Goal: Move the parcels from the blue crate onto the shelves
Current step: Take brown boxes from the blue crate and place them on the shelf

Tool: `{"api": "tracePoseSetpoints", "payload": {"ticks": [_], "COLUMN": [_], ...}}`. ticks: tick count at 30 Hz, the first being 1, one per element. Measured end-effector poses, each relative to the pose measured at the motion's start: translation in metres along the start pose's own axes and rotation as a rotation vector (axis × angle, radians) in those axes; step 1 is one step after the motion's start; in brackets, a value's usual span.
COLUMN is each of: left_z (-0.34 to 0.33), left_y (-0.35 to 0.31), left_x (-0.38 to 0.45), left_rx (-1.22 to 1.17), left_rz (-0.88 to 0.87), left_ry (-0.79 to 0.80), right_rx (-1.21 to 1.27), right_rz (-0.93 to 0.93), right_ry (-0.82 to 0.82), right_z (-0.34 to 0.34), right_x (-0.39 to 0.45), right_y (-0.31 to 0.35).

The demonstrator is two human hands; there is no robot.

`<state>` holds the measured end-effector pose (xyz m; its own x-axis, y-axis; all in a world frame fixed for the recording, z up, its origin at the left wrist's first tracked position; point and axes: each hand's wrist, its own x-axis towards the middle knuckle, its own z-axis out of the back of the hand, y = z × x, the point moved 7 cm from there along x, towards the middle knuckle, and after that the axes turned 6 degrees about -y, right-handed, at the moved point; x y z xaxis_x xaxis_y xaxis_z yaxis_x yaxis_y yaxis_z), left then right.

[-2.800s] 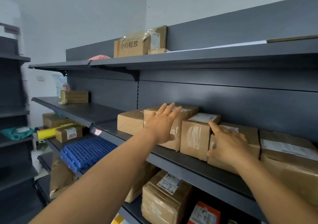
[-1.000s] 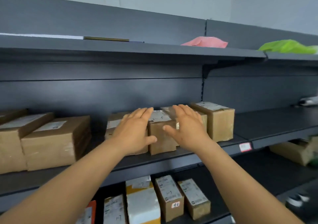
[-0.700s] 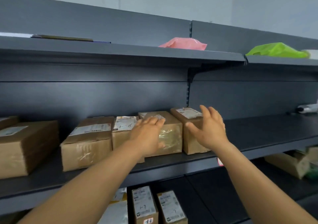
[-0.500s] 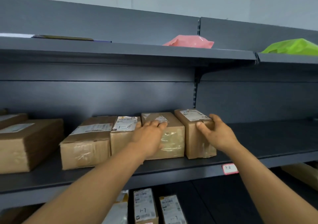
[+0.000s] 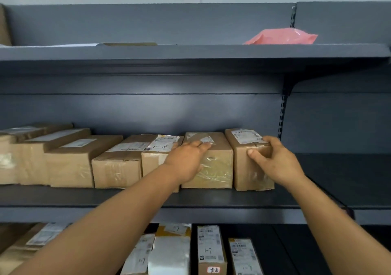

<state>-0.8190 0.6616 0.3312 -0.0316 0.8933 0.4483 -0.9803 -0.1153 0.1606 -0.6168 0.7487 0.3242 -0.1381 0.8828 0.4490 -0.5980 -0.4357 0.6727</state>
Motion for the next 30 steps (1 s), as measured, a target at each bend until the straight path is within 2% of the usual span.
{"api": "tracePoseSetpoints", "payload": {"ticks": [24, 26, 30], "left_z": [0.005, 0.007, 0.015], "left_y": [0.007, 0.006, 0.0], "left_x": [-0.004, -0.009, -0.03], "left_rx": [0.013, 0.017, 0.013], "left_rz": [0.056, 0.071, 0.067], "left_ry": [0.004, -0.007, -0.056], "right_rx": [-0.044, -0.104, -0.274], "right_rz": [0.014, 0.07, 0.293], "right_ry": [0.068, 0.041, -0.02], "right_z": [-0.015, -0.012, -0.013], "right_x": [0.003, -0.003, -0.032], "right_y": [0.006, 0.01, 0.035]}}
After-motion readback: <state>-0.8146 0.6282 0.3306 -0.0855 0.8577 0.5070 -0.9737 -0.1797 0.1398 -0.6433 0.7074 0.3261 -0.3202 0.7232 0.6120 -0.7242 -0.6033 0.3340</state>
